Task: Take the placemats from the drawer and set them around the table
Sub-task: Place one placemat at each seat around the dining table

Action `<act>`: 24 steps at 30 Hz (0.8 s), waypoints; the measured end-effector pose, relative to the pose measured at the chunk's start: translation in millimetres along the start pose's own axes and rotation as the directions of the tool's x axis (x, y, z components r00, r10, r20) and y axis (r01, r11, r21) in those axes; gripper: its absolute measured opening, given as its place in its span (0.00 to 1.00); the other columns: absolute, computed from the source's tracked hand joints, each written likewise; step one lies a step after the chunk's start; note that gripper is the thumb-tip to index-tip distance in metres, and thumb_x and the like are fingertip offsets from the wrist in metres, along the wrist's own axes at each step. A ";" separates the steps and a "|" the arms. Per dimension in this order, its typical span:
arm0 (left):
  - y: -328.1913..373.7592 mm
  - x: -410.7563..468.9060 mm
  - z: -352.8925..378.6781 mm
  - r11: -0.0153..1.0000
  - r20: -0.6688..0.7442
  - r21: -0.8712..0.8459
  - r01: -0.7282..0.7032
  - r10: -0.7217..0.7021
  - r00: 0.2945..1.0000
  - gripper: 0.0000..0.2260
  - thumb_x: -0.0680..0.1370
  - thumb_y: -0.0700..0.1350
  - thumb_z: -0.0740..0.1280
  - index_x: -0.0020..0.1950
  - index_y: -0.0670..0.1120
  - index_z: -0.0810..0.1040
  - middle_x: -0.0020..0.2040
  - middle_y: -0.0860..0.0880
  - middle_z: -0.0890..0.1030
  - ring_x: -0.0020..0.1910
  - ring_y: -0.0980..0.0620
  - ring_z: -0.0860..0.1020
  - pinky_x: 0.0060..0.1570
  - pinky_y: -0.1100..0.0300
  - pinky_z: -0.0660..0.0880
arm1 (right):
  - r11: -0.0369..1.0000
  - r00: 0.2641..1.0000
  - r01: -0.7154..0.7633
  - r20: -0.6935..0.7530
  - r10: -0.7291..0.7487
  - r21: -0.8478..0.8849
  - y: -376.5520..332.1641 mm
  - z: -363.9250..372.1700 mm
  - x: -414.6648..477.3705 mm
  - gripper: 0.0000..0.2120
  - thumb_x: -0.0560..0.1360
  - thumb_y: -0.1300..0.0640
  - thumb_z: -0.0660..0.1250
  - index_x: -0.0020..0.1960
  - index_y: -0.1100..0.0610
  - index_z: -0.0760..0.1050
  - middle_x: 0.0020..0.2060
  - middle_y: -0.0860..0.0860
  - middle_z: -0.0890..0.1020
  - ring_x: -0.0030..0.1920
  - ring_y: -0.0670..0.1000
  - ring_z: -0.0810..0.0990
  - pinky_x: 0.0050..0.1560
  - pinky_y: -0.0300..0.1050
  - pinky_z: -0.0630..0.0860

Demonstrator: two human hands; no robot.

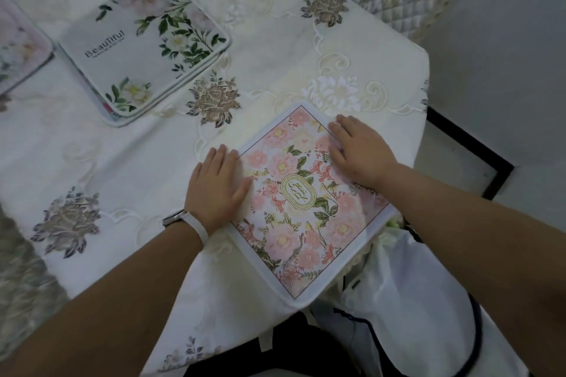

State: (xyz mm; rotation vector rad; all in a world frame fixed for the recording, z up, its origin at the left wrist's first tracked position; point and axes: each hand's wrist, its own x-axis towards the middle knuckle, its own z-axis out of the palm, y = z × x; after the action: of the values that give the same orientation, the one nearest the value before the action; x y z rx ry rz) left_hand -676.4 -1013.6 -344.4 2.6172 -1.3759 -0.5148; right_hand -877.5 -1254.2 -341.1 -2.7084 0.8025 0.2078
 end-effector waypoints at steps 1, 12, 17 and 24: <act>-0.7 -4.9 -6.1 1.000 -0.012 -0.011 -0.007 0.007 1.000 0.33 0.77 0.63 0.51 0.76 0.46 0.63 0.77 0.43 0.62 0.77 0.44 0.58 0.74 0.44 0.56 | 1.000 0.999 0.007 -0.034 -0.007 0.018 -7.0 -3.1 -2.0 0.21 0.79 0.49 0.53 0.63 0.62 0.72 0.62 0.60 0.75 0.60 0.62 0.74 0.61 0.59 0.72; -21.2 -83.0 -83.5 0.991 -0.175 0.132 0.002 0.022 0.984 0.27 0.76 0.60 0.55 0.67 0.47 0.76 0.66 0.45 0.77 0.66 0.42 0.73 0.66 0.41 0.67 | 0.978 0.976 0.209 -0.062 -0.207 0.023 -123.3 -48.1 -35.4 0.26 0.80 0.44 0.58 0.73 0.58 0.68 0.73 0.56 0.69 0.73 0.57 0.66 0.69 0.54 0.64; -63.6 -132.9 -112.5 0.985 -0.191 0.161 0.070 -0.038 0.981 0.25 0.77 0.59 0.54 0.66 0.48 0.77 0.67 0.44 0.77 0.65 0.40 0.74 0.64 0.41 0.69 | 0.940 0.937 0.342 -0.074 -0.342 -0.019 -184.7 -59.9 -33.2 0.26 0.79 0.42 0.58 0.73 0.55 0.67 0.73 0.56 0.68 0.72 0.58 0.65 0.69 0.57 0.64; -125.1 -206.6 -145.4 0.962 -0.280 0.190 0.198 -0.140 0.950 0.23 0.75 0.59 0.57 0.63 0.49 0.78 0.63 0.47 0.79 0.62 0.43 0.76 0.60 0.45 0.71 | 0.898 0.895 0.439 -0.069 -0.440 -0.026 -275.4 -61.0 -40.3 0.28 0.77 0.40 0.58 0.73 0.53 0.68 0.71 0.54 0.70 0.70 0.57 0.67 0.66 0.56 0.66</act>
State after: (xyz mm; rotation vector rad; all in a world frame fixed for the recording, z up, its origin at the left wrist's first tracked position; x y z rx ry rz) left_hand -635.3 -777.8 -195.5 2.8633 -1.1885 -0.0267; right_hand -756.2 -1034.8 -205.7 -2.8314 0.1849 0.0069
